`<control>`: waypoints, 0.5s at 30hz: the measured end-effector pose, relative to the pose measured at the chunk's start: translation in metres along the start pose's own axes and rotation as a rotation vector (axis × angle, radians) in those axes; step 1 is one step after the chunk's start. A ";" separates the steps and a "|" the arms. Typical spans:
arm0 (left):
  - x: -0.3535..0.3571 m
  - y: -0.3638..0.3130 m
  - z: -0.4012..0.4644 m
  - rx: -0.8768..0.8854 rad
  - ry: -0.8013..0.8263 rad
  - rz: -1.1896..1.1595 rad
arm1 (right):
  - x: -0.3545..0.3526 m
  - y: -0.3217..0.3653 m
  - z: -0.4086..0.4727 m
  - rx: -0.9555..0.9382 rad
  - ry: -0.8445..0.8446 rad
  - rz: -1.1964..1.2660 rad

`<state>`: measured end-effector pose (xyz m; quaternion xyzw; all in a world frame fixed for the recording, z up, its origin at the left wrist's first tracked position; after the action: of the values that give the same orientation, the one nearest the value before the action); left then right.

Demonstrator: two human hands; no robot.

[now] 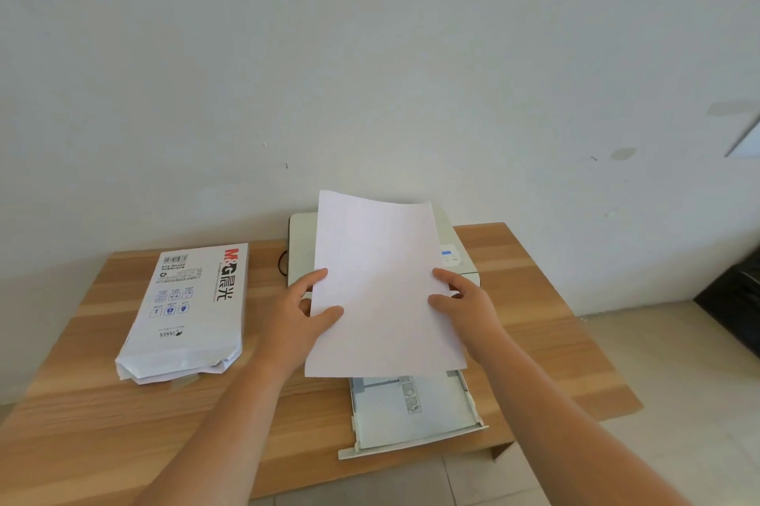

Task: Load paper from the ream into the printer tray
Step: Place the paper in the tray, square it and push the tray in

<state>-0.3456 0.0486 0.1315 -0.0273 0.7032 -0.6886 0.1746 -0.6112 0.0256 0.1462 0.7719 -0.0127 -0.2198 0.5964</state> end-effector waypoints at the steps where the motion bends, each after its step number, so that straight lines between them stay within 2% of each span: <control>1: 0.004 0.002 -0.002 -0.006 -0.005 0.011 | -0.003 -0.004 0.002 0.006 0.000 -0.004; 6: 0.032 0.007 -0.009 -0.021 -0.019 0.099 | -0.017 -0.022 0.020 0.018 0.030 0.008; 15: 0.077 0.005 -0.027 -0.082 -0.145 0.173 | -0.048 -0.036 0.063 -0.015 0.173 -0.031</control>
<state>-0.4243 0.0536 0.1104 -0.0233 0.7160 -0.6380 0.2824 -0.6857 -0.0077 0.1163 0.7837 0.0522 -0.1615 0.5975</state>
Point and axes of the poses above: each hand's wrist, its own z-axis towards the middle knuckle, its own x-axis out of the palm, y = z × x, the point moved 2 cm from there along z, towards the middle knuckle, and after that the axes turned 12 degrees about -y, right-handed, at the moved point
